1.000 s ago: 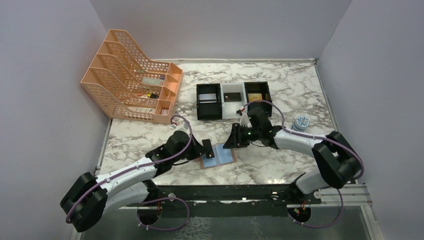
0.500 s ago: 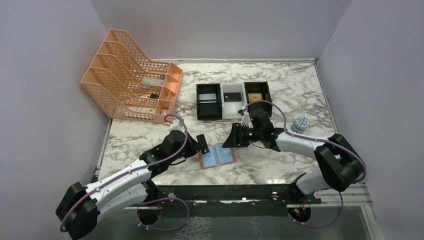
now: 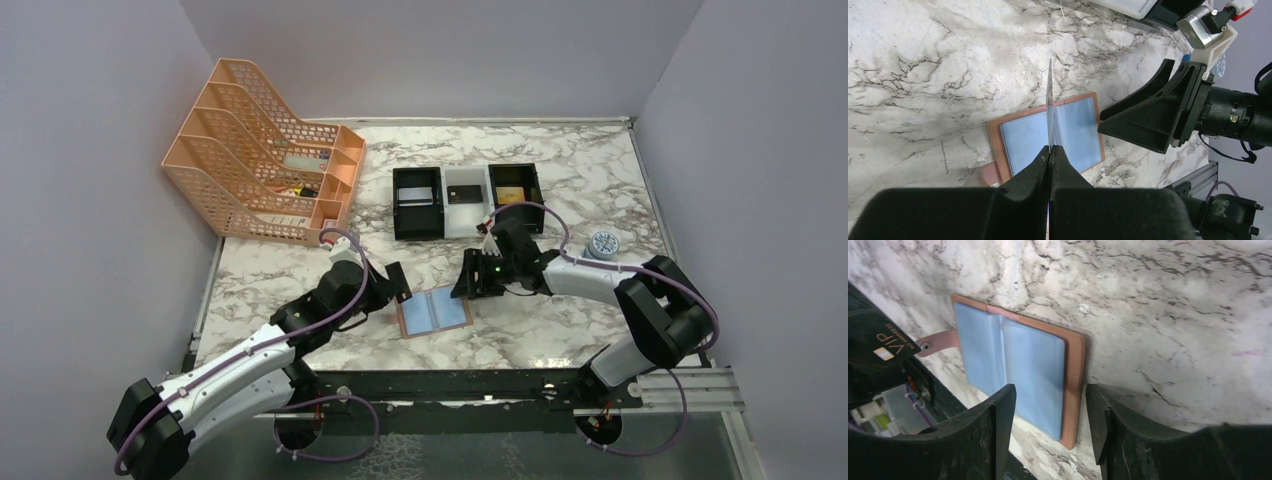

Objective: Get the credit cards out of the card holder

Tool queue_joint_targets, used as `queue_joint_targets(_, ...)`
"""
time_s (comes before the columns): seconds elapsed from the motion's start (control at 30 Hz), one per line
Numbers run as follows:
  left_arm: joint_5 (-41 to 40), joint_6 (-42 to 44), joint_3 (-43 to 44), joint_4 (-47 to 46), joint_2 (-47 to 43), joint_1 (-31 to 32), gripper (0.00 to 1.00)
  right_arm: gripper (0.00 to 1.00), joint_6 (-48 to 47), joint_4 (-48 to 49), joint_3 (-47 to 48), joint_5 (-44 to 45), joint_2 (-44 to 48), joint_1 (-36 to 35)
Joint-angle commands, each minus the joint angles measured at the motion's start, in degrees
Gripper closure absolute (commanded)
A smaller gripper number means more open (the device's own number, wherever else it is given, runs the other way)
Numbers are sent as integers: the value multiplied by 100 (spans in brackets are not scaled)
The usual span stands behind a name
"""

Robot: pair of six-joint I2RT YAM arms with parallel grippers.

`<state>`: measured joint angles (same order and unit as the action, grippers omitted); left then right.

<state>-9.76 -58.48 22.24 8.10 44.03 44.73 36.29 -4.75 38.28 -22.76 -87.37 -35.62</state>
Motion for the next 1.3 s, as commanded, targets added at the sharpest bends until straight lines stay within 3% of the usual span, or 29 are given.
queue_joint_targets(0.0,-179,65,105,-31,41,-17,100,45,-42,128,-16,-116,-180,-7)
queue_joint_targets(0.33,-50,159,119,-190,203,-17,100,46,440,875,-664,-810,-196,-7)
queue_joint_targets(0.63,409,219,211,-455,607,-17,100,47,566,1224,-695,-1639,162,-7)
queue_joint_targets(1.03,777,612,424,-681,882,-25,100,43,73,-372,-130,1182,1646,17)
queue_joint_targets(1.17,1239,984,647,-738,1093,-284,100,39,-64,-157,-218,1326,2088,255)
queue_joint_targets(1.27,2298,1057,503,-1221,1103,-855,100,35,-169,291,-410,985,2378,441)
